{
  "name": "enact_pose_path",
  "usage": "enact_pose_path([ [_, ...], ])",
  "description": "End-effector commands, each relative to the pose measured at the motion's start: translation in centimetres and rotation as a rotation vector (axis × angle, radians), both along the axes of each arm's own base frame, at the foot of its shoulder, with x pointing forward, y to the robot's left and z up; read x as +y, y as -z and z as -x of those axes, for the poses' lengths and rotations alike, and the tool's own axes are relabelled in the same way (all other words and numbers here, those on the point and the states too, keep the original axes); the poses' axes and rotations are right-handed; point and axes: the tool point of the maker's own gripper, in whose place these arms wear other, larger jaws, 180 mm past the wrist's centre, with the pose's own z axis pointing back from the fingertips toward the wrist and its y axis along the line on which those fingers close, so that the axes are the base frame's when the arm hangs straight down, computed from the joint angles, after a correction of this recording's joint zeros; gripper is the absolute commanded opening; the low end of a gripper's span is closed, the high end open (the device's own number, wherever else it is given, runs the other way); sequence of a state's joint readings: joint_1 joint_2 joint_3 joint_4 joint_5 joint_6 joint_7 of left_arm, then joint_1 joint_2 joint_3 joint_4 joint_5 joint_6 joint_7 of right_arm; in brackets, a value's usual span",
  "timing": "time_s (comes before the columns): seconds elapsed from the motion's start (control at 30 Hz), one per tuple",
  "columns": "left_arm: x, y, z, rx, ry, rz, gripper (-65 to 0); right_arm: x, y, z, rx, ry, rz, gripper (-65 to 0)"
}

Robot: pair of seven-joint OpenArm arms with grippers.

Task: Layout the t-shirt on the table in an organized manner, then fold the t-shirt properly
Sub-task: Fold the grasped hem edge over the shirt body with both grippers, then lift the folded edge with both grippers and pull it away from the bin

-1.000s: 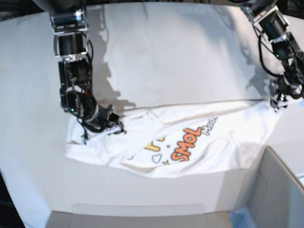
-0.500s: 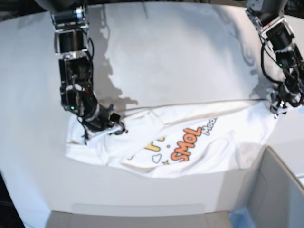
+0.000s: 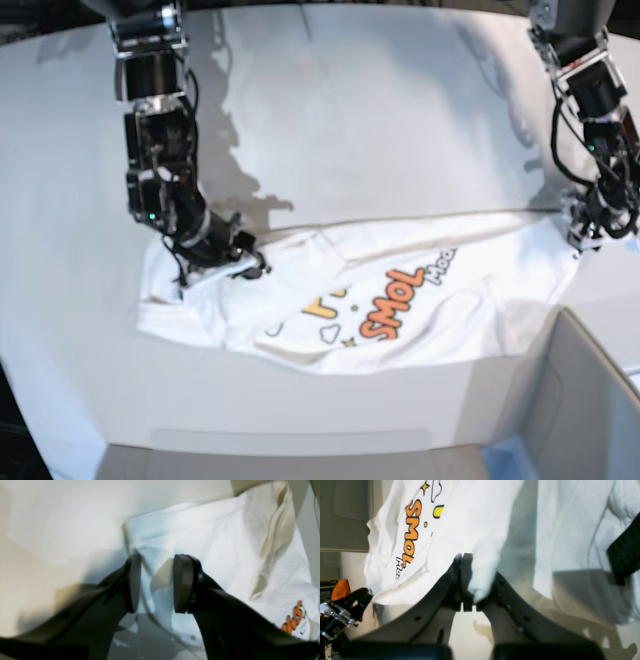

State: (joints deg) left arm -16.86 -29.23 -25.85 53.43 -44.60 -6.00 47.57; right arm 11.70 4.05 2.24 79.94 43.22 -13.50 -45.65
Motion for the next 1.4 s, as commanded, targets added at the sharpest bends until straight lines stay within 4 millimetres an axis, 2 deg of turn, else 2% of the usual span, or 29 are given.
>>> enact_pose_path([
  [0.0, 1.5, -1.9, -0.7, -0.034, -0.007, -0.039, -42.3, 0.2, -1.9, -1.1, -0.059, 0.0, -0.012, -65.0],
  [0.17, 2.6, -2.5, -0.3, -0.02, -0.005, -0.061, -42.4, 0.3, -2.6, -1.2, -0.079, -0.003, -0.015, -65.0],
  [0.27, 1.7, -1.9, -0.5, 0.01, 0.032, -0.075, -42.4, 0.5, -3.1, -1.0, -0.094, -0.006, -0.018, -65.0],
  [0.4, 1.2, -0.7, -0.1, 0.085, -0.002, -0.079, -42.4, 0.5, -3.3, -0.9, -0.102, -0.007, -0.018, -65.0],
  [0.5, -0.6, 0.1, -0.7, 0.123, 0.071, -0.109, -42.4, 0.5, -3.2, -0.9, -0.1, -0.007, -0.018, -65.0],
  [0.6, -1.5, 0.6, -0.9, 0.131, 0.094, -0.109, -42.4, 0.6, -3.0, -0.6, -0.095, -0.008, -0.02, -65.0],
  [0.7, -2.1, 0.8, -1.3, 0.111, 0.089, -0.107, -42.4, 1.1, -4.0, -0.6, -0.121, -0.013, -0.031, -65.0],
  [0.83, -1.7, 0.3, -1.9, 0.069, 0.067, -0.138, -45.3, 1.5, -5.6, 0.0, -0.171, -0.024, -0.038, -65.0],
  [1.03, -1.6, 0.0, -2.2, 0.049, 0.064, -0.142, -65.0, 1.8, -7.6, 1.8, -0.235, -0.037, -0.039, -65.0],
  [1.13, -0.9, -1.3, -2.4, 0.0, 0.038, -0.138, -65.0, 1.9, -8.8, 3.1, -0.276, -0.042, -0.038, -65.0],
  [1.2, -1.5, -1.9, -2.4, -0.053, 0.05, -0.119, -65.0, 2.0, -9.8, 4.1, -0.304, -0.048, -0.038, -65.0],
  [1.37, -0.1, -5.0, -0.1, -0.203, -0.034, -0.127, -65.0, 1.3, -12.1, 6.5, -0.389, -0.05, 0.03, -65.0],
])
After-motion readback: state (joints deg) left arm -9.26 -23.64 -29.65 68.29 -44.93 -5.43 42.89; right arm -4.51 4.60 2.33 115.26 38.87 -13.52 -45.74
